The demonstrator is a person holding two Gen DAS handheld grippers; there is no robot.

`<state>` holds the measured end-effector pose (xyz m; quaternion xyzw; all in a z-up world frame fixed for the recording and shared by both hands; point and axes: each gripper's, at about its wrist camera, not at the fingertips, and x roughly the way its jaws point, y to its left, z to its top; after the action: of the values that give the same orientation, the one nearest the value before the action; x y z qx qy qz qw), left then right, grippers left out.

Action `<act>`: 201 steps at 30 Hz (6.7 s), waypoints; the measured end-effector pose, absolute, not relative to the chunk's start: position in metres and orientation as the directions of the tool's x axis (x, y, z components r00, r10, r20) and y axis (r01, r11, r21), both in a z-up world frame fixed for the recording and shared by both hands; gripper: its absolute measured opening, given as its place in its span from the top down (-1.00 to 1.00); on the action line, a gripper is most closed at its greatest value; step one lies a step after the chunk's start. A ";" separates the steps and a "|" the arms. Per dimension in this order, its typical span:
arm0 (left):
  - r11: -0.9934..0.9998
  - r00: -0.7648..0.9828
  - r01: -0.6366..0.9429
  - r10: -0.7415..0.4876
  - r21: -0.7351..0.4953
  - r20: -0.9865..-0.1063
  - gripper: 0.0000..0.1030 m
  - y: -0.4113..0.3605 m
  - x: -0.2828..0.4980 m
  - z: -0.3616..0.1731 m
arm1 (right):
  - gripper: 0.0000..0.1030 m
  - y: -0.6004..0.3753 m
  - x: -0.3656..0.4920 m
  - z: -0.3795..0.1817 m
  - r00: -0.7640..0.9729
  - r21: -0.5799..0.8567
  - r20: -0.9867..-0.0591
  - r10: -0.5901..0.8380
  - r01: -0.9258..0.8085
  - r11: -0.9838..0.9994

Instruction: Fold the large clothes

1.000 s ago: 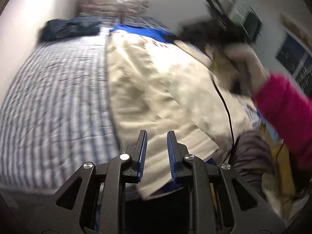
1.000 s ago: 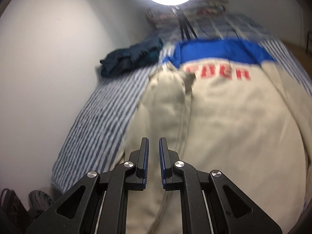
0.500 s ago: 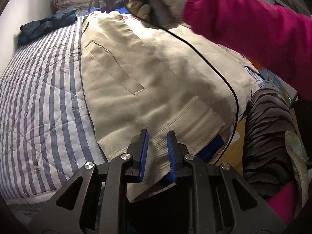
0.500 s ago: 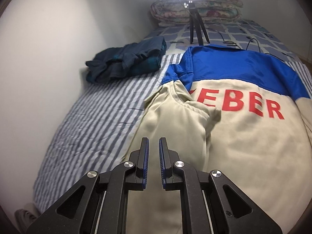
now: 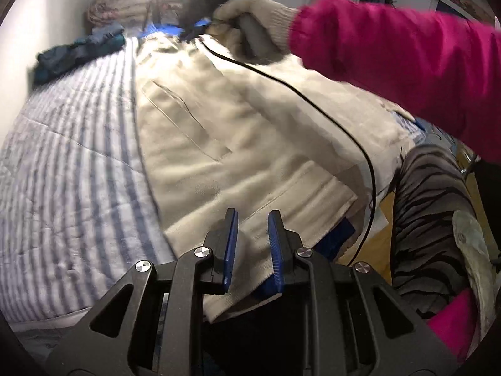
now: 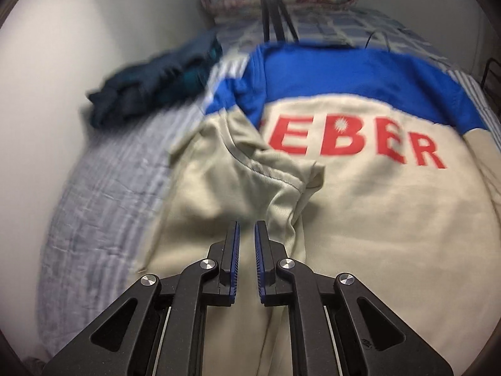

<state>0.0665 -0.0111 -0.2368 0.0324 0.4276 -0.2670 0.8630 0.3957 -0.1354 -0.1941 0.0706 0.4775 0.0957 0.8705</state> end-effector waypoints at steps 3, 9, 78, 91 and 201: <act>0.869 0.538 0.461 -0.433 -0.178 -0.723 0.62 0.002 0.058 -0.217 | 0.83 -0.143 0.365 -0.161 0.559 0.257 -0.779 0.284 -0.129 0.958; 0.901 0.608 0.376 -0.417 -0.218 -0.675 0.62 0.036 0.045 -0.189 | 0.81 -0.164 0.289 -0.100 0.615 0.275 -0.714 0.335 -0.194 0.942; 0.726 0.428 0.614 -0.637 -0.311 -0.642 0.29 -0.115 0.088 -0.171 | 0.96 -0.528 0.007 -0.112 0.706 0.394 -0.704 -0.082 0.484 0.781; 0.767 0.482 0.511 -0.629 -0.388 -0.610 0.29 -0.072 0.104 -0.173 | 0.97 -0.336 0.049 -0.070 0.696 0.301 -0.687 0.209 0.010 0.954; 0.577 0.006 0.370 -0.785 -0.728 -0.619 0.93 -0.215 0.120 -0.265 | 0.91 -0.446 0.246 -0.182 0.483 0.359 -0.839 0.252 0.141 0.923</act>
<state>0.1200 -0.2152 -0.2648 -0.1838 0.5648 -0.4218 0.6850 0.2457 -0.4459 -0.1822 0.1940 0.5075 0.0331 0.8389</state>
